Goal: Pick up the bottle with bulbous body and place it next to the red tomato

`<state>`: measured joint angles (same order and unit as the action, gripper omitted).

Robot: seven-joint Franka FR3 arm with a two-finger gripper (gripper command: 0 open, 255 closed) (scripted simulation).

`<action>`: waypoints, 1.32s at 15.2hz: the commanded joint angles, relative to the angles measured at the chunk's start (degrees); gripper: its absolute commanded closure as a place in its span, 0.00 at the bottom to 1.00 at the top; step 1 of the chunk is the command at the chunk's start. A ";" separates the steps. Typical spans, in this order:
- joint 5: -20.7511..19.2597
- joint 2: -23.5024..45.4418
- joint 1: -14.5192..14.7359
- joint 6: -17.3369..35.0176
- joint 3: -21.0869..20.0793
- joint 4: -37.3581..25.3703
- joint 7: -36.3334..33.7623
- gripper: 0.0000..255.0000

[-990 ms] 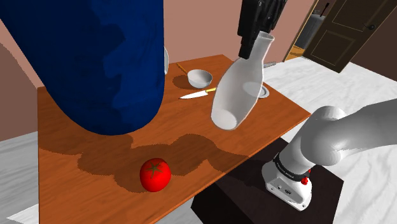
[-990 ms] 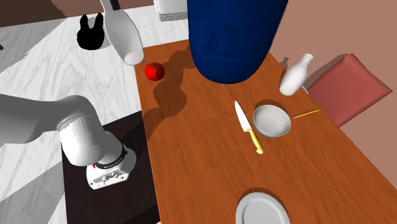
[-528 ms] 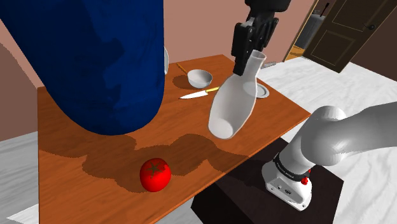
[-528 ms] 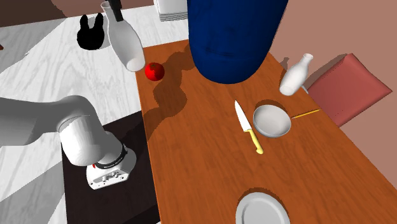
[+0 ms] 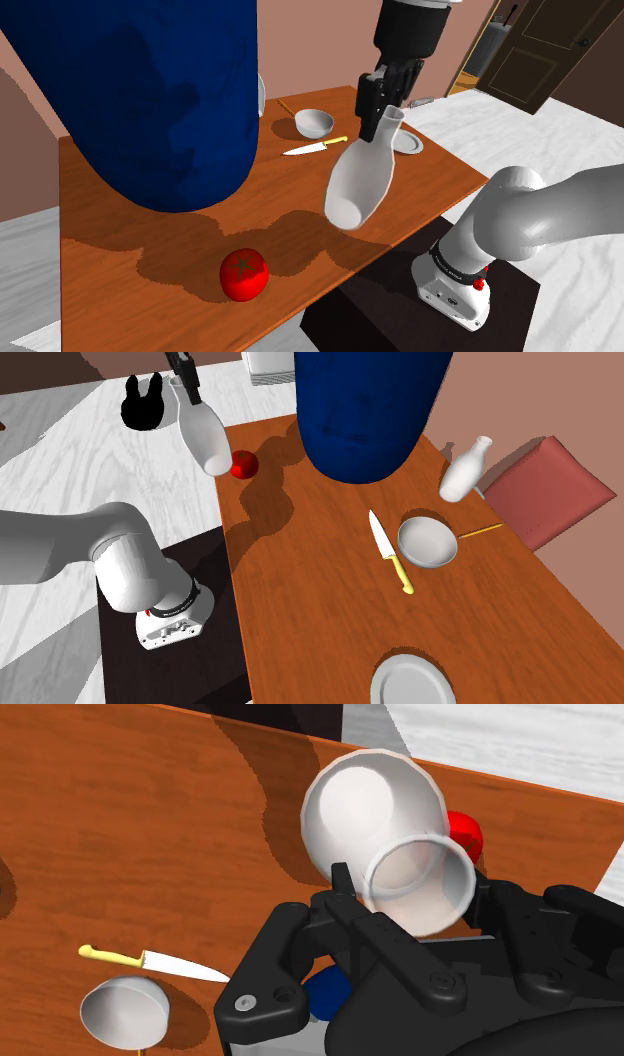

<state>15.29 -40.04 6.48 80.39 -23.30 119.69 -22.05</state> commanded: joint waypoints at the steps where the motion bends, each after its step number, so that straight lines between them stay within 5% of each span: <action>1: 0.31 -0.65 0.18 1.50 -0.26 2.08 0.12 1.00; 20: 3.22 -4.04 1.67 14.72 -3.08 18.60 1.38 1.00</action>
<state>18.33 -43.95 8.06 94.33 -26.23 137.41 -20.76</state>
